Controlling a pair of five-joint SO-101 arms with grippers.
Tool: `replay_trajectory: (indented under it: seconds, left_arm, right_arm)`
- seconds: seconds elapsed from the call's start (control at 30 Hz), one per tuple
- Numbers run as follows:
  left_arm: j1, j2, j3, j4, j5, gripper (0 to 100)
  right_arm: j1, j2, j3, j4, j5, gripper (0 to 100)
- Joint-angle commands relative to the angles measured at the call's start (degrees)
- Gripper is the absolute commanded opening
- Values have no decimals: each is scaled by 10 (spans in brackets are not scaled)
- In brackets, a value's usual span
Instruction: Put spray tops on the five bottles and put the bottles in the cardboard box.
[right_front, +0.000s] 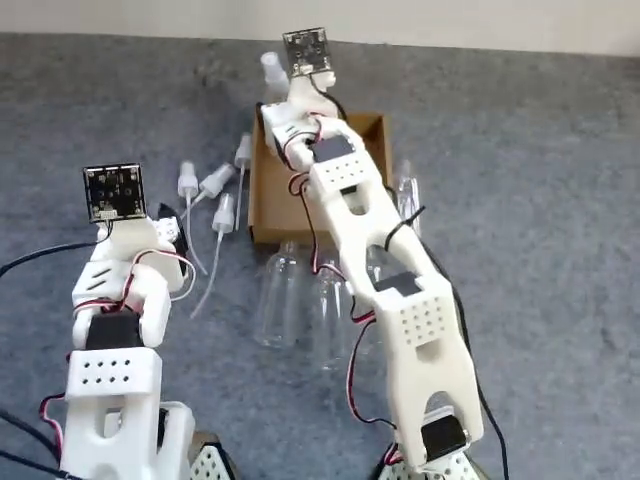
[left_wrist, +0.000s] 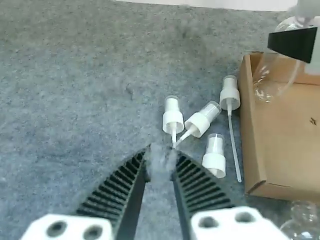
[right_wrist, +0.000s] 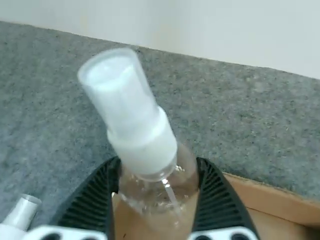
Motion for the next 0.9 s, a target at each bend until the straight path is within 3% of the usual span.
replay_trajectory:
  seconds: [0.0,0.3,0.87]
  left_arm:
    - [-4,0,-31,-12,7,7]
    - [-4,0,-31,-12,7,6]
    - [-4,0,-31,-11,7,5]
  right_arm:
    - [-4,-8,-47,9,-5,6]
    - [-9,-8,-43,11,-5,173]
    - [-25,-11,-77,43,-5,285]
